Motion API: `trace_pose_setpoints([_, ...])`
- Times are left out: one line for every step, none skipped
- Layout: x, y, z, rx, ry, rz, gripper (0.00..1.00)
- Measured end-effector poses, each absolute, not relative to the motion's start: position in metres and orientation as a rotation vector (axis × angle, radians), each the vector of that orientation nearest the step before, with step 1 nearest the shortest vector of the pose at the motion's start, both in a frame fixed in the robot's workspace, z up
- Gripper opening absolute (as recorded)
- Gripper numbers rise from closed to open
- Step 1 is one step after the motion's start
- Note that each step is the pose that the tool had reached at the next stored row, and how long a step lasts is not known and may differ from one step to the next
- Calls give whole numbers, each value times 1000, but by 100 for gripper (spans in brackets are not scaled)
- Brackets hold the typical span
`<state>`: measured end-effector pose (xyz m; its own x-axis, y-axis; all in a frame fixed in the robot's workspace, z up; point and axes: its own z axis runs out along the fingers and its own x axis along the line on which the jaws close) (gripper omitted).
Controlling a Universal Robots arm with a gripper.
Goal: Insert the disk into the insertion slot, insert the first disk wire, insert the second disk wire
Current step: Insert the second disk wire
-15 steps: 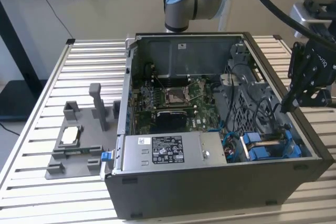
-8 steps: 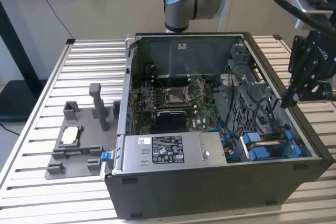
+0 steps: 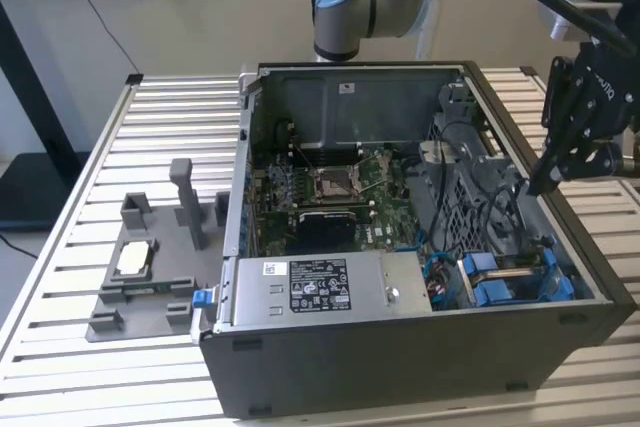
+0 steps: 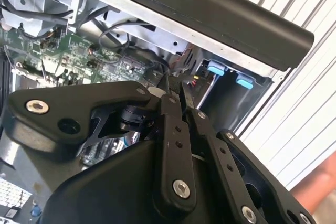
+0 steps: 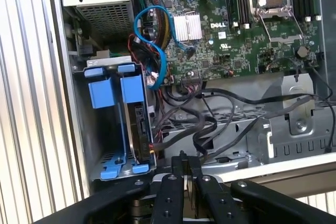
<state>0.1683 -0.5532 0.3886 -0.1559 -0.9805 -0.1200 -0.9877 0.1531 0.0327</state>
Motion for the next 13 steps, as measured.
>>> trace_pose_setpoints([167,-552,389,-1993,2331,158,16])
trace_pose_setpoints([165,-551,389,-1993,2331,157,16])
trace_pose_setpoints([164,-549,389,-1993,2330,157,16])
trace_pose_setpoints([163,-548,389,-1993,2330,157,16])
trace_pose_setpoints([161,-547,390,-1993,2330,157,16])
trace_pose_setpoints([159,-546,390,-1993,2330,157,16])
trace_pose_setpoints([157,-546,390,-1993,2330,157,16])
trace_pose_setpoints([156,-545,390,-1993,2330,157,16])
trace_pose_setpoints([154,-544,390,-1993,2330,157,16])
trace_pose_setpoints([151,-543,390,-1993,2330,157,16])
trace_pose_setpoints([149,-543,391,-1993,2331,157,16])
trace_pose_setpoints([147,-543,391,-1993,2331,156,16])
trace_pose_setpoints([145,-543,391,-1994,2331,156,16])
